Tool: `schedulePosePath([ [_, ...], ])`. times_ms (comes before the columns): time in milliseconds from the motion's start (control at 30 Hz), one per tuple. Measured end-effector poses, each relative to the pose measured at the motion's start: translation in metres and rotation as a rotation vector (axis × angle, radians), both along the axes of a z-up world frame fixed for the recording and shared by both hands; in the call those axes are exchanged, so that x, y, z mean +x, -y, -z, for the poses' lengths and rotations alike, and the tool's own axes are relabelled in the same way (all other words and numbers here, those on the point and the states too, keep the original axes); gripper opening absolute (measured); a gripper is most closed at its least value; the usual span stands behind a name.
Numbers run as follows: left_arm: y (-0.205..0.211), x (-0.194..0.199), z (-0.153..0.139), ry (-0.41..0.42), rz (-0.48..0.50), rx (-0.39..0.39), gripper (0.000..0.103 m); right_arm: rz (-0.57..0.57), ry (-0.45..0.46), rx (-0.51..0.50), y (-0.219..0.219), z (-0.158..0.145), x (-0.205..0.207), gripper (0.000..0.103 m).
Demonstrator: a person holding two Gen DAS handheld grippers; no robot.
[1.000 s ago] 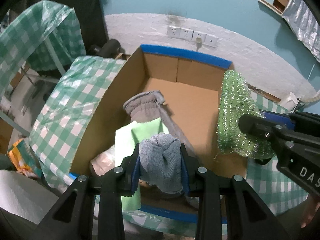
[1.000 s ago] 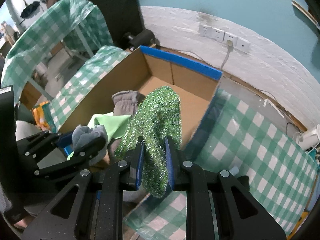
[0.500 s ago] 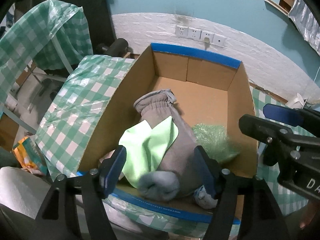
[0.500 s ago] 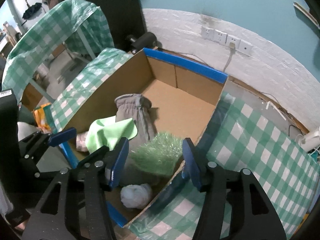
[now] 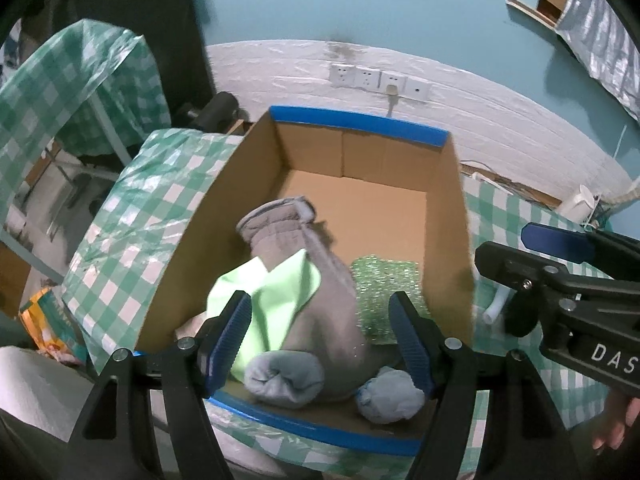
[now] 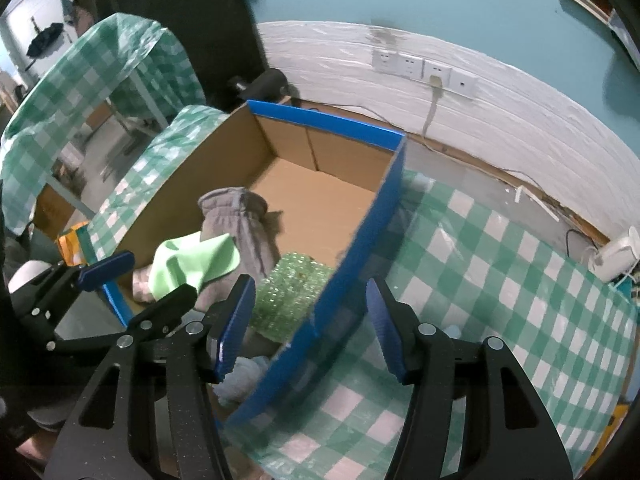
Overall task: Organize soft objects
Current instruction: 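Lower both items into the box and open both tools, then move both tools back over the white foam tube and black sponge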
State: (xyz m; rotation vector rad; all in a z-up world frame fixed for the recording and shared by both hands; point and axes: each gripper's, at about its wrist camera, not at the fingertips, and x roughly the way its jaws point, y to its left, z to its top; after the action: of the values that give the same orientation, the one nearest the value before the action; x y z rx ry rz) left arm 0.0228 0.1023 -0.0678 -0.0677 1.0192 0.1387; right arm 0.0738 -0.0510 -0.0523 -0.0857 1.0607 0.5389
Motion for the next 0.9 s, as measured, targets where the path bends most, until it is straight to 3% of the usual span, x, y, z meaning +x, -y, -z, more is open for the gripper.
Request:
schedulePosePath([
  [267, 0.031, -0.002, -0.007, 0.032, 0.07, 0.04, 0.077, 0.061, -0.003, 0.019, 0.03, -0.001, -0.001, 0.059],
  [900, 0.106, 0.008, -0.004, 0.012, 0.208, 0.069, 0.077, 0.22, -0.009, 0.0, 0.12, 0.009, -0.008, 0.063],
])
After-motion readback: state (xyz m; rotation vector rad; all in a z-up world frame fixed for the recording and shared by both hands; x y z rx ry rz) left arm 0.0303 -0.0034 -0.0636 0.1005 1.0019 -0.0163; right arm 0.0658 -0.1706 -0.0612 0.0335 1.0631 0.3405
